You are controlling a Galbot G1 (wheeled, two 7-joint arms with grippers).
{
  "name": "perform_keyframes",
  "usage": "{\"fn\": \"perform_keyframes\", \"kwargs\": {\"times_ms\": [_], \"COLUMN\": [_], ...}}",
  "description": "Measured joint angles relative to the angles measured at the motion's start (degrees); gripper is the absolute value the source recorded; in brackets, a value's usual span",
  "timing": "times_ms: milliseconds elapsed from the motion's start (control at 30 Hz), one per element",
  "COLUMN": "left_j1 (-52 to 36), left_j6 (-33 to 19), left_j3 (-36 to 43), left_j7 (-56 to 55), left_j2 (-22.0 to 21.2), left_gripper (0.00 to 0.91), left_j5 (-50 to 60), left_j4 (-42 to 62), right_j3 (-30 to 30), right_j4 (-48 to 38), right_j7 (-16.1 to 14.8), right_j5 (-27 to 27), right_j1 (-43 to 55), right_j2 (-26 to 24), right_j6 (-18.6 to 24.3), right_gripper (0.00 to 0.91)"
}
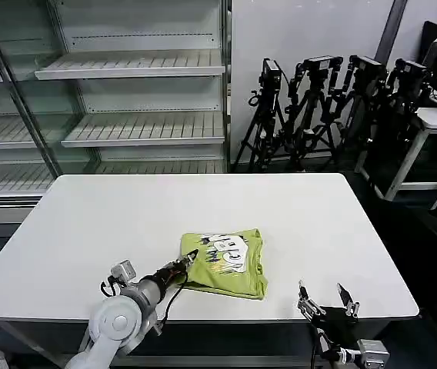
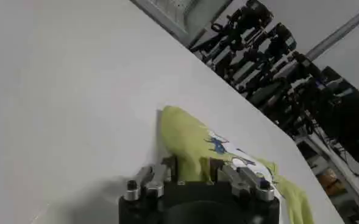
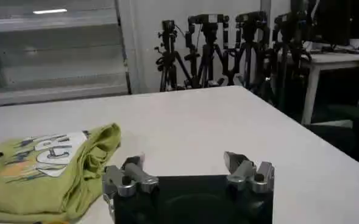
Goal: Fold and organize the clothes.
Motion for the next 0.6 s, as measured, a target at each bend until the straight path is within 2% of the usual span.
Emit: {"fn": "perform_keyframes", "kwargs": {"times_ms": [367,600], "left_j1": [1.01,2.32], "left_j6": [-0.65,-0.34], "left_j3": [-1.95,-6.65], "left_j7": [-0.73,-0.33], "left_j2": [-1.43,-0.2], "left_gripper": [0.04,0.04], "left_j5": [-3.91,-5.99], "left_j4": [-0.92,-3.62], "right_j3": [-0.03,-0.27], "right_j4": [-0.24,-0.97], "right_j7": [0.02,-0.05], "right_j5": [0.1,0.72], "right_j1": [0.2,1.14], "right_j2": [0.33,0.13], "right_j6": [-0.01,0.02], "right_gripper": [0.907,0.907]}}
